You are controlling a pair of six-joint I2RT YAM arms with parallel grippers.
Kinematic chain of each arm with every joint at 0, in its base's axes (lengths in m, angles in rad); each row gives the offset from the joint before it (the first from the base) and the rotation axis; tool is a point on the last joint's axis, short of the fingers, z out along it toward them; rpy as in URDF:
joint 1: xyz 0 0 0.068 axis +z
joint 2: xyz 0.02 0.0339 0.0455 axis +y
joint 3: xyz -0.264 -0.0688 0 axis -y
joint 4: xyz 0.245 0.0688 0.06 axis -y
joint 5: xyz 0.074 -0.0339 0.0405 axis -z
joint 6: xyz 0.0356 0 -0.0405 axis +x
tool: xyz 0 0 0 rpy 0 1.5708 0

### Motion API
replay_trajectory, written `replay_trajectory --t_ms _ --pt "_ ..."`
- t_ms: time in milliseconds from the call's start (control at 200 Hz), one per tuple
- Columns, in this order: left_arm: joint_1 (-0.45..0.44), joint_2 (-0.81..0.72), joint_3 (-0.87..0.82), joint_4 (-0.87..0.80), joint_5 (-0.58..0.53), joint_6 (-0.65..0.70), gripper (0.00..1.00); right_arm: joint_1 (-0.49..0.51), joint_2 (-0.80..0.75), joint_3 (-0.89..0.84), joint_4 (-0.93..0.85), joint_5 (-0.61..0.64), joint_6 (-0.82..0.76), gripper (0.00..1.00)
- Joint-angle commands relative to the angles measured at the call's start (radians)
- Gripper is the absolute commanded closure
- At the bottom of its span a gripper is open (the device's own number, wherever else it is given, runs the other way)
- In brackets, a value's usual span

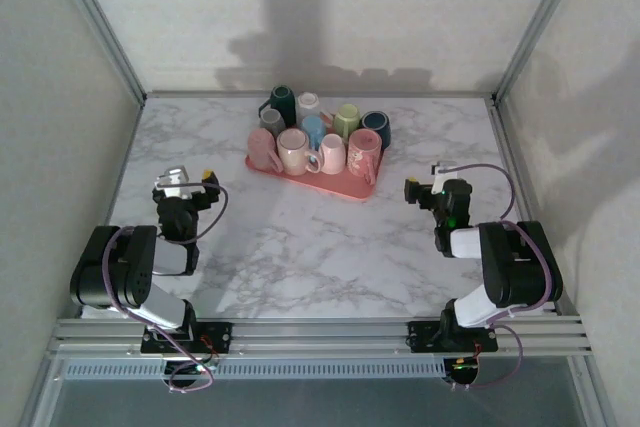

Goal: Turn the mug right side up

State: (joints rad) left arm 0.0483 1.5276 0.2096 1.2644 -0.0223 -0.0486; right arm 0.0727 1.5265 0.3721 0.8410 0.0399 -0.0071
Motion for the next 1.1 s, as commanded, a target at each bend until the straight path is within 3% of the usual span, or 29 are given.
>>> replay_trajectory --t_ms 0,611,711,811,941,1097 --pt "-0.004 0.006 0.016 0.022 -0.014 -0.001 0.01 -0.018 0.008 0.030 -0.037 -0.012 0.021 0.01" --pt "-0.001 0.005 0.017 0.021 -0.011 -0.002 0.00 -0.018 0.009 0.032 -0.040 -0.014 0.021 0.01" --pt "-0.011 -0.044 -0.001 0.026 -0.097 -0.022 0.01 -0.015 -0.017 0.046 -0.080 -0.001 0.022 0.02" --pt "-0.033 -0.209 0.013 -0.132 -0.150 -0.011 0.00 -0.014 -0.124 0.137 -0.310 0.028 0.024 0.03" --pt "-0.054 -0.442 0.167 -0.560 -0.191 -0.089 0.00 -0.013 -0.265 0.268 -0.654 0.032 0.064 0.06" --pt "-0.058 -0.619 0.340 -0.909 -0.097 -0.220 0.00 0.000 -0.403 0.373 -0.926 -0.083 0.154 0.16"
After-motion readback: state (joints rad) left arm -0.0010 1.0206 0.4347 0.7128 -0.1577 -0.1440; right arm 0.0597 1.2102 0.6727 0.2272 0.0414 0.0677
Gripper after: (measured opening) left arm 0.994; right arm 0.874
